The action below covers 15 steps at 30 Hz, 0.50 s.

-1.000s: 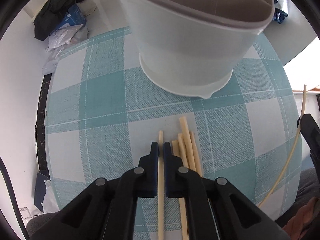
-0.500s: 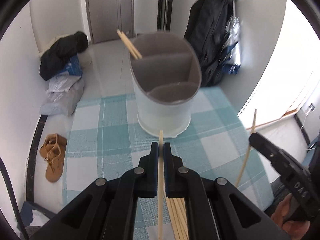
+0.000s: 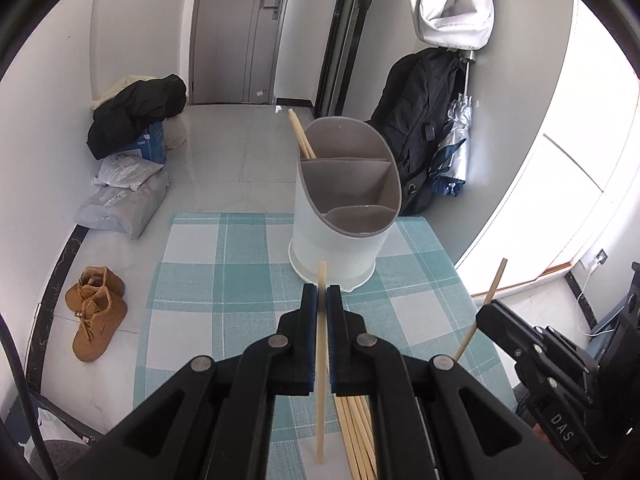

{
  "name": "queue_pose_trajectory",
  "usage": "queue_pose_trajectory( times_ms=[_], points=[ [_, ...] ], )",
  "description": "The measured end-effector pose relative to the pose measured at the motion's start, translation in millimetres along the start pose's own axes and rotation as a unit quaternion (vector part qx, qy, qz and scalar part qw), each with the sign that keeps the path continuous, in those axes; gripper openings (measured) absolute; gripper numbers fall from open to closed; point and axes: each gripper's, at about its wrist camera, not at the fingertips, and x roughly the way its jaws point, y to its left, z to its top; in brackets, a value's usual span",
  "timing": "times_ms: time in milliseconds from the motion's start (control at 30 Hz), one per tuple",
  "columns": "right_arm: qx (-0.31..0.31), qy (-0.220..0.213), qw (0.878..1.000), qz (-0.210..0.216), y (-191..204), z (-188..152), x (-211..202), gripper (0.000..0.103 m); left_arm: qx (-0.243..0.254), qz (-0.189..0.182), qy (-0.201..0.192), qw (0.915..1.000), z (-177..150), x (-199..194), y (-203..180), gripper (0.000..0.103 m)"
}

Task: Organize utensils
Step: 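Carry the chopstick up over the white caddy with the right gripper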

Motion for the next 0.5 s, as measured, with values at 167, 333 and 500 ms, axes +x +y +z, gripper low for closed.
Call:
queue_pose_trajectory(
  times_ms=[167,333,500],
  points=[
    [-0.010,-0.006,1.000,-0.001,5.6,0.2,-3.7,0.005,0.005,-0.008,0.001,1.0000,1.8,-3.6,-0.8,0.001],
    [-0.015,-0.008,1.000,-0.002,9.1,-0.9,-5.1,0.005,0.015,-0.017,0.004,0.9997,3.8,-5.2,-2.7,0.001],
    [-0.017,-0.012,1.000,0.002,9.7,0.7,-8.3,0.005,0.029,-0.021,0.007,0.9993,6.2,-7.3,-7.6,0.001]
  ],
)
